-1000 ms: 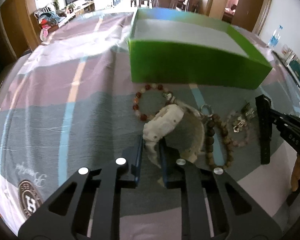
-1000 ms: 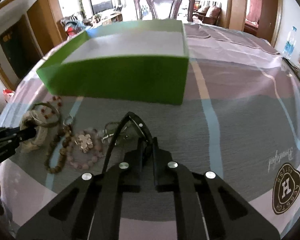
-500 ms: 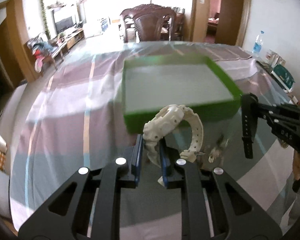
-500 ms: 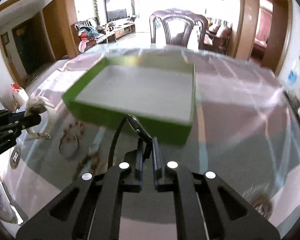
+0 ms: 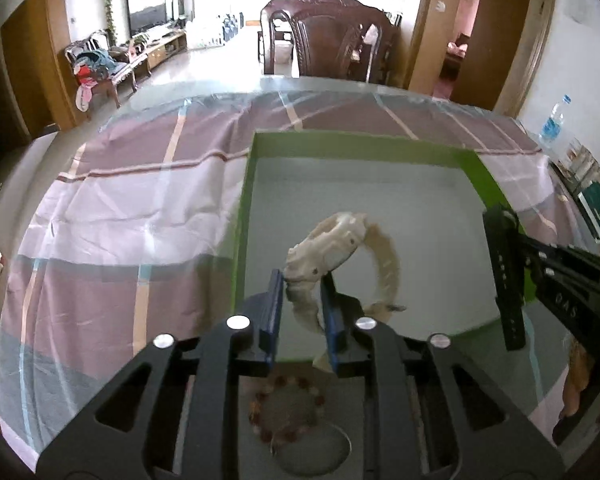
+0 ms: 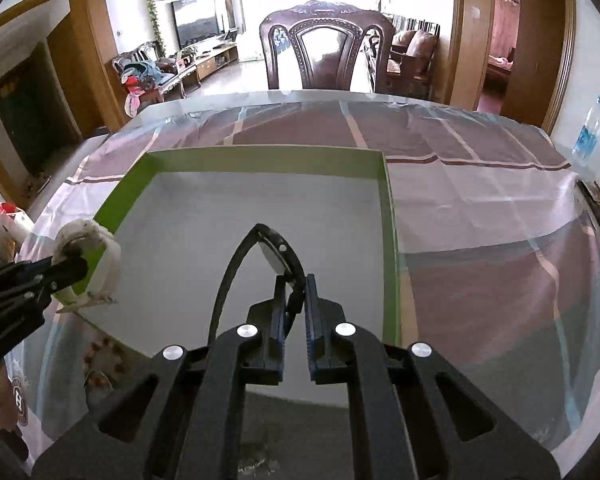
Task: Organize jewelry
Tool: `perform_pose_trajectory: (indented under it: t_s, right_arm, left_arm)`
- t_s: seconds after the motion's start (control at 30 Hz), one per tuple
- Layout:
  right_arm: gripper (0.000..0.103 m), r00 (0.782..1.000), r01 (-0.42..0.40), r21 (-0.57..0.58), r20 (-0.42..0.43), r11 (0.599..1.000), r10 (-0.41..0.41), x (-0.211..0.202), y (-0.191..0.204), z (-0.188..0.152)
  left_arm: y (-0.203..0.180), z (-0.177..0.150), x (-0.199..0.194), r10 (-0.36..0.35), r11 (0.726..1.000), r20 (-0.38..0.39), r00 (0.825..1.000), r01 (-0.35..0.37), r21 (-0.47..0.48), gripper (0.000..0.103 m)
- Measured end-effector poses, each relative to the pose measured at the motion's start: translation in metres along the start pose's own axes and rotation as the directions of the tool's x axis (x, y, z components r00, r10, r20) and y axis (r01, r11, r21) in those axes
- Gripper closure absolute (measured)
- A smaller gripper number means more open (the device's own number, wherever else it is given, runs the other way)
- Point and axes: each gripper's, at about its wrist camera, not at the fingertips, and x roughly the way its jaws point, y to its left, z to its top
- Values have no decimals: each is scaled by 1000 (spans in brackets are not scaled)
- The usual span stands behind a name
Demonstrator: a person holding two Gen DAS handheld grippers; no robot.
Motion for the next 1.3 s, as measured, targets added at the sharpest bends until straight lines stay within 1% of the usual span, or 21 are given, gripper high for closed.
perform_pose_trajectory:
  t_s: [0.03, 0.07, 0.1, 0.2, 0.27, 0.33, 0.43, 0.53, 0.57, 0.6, 0.67, 0.8, 0.87, 0.97, 1.03, 1.1, 1.13, 1.17, 1.2, 1.27, 1.3]
  right_arm:
    - [85, 1000, 10, 6, 5, 1000, -10, -3, -1, -2]
    - [77, 1000, 9, 6, 8, 1000, -9, -9, -2, -4]
    - [69, 1000, 5, 1, 9, 1000, -5, -13, -2, -5]
    - [66, 1000, -2, -30, 0, 1000, 2, -36, 0, -19]
    - [66, 999, -47, -50, -16, 998, 47, -50, 3, -33]
    - [66, 997, -71, -79, -40, 994, 68, -58, 9, -50]
    - [66, 995, -65, -128, -81, 990, 55, -56, 19, -77]
    - [63, 994, -38, -155, -103, 987, 22, -43, 26, -97]
    - [56, 994, -35, -153, -111, 988, 18, -38, 28, -101]
    - [51, 992, -28, -149, -125, 988, 9, -31, 29, -105]
    - [51, 989, -12, -149, -147, 989, -10, -24, 31, -109]
    - [51, 983, 1, -146, -181, 989, -27, -18, 36, -116]
    - [51, 983, 8, -137, -183, 991, -34, -16, 36, -117]
    - [51, 979, 47, -138, -192, 989, -73, -17, 38, -122]
    - [55, 975, 56, -137, -204, 989, -83, -15, 38, -125]
    - [79, 975, 51, -132, -209, 990, -78, -15, 40, -126]
    - [83, 974, 48, -130, -212, 990, -75, -15, 42, -126]
    - [91, 973, 52, -131, -218, 990, -80, -15, 45, -127]
    - [96, 971, 63, -138, -222, 988, -93, -16, 48, -127]
    - [98, 970, 70, -141, -222, 988, -100, -17, 52, -128]
    - [99, 969, 72, -142, -223, 987, -103, -17, 53, -127]
  left_arm:
    - [0, 1, 0, 4, 1000, 5, 1000, -4, -2, 66]
    - [0, 1, -2, 15, 1000, 14, 1000, -15, -4, 50]
    - [0, -1, -6, 25, 1000, 27, 999, -25, -1, 48]
    - [-3, -12, -19, 53, 998, 23, 998, -54, 35, 47]
    - [-4, -26, -31, 57, 997, 8, 998, -57, 47, 43]
    - [-7, -47, -44, 79, 995, 13, 997, -79, 63, 39]
    - [-16, -76, -53, 100, 991, 25, 995, -102, 82, 36]
    - [-20, -98, -47, 92, 992, 29, 995, -94, 87, 30]
    - [-20, -99, -43, 100, 991, 33, 994, -103, 83, 29]
    - [-18, -101, -39, 117, 990, 40, 992, -120, 76, 29]
    - [-14, -104, -31, 142, 987, 42, 989, -145, 67, 29]
    - [-10, -105, -27, 103, 993, 4, 995, -103, 63, 29]
    - [-13, -109, -26, 110, 991, -2, 994, -110, 74, 29]
    - [-19, -115, -20, 125, 987, -18, 992, -123, 100, 29]
    - [-24, -119, -14, 133, 985, -37, 990, -128, 118, 29]
    - [-29, -121, -12, 132, 984, -42, 990, -126, 127, 29]
    - [-30, -122, -12, 134, 983, -43, 990, -127, 130, 29]
    - [-31, -122, -12, 137, 983, -44, 990, -131, 129, 31]
    - [-31, -122, -11, 138, 983, -46, 989, -131, 128, 34]
    - [-28, -123, -10, 119, 987, -61, 991, -112, 114, 48]
    - [-26, -123, -10, 107, 990, -68, 992, -99, 104, 51]
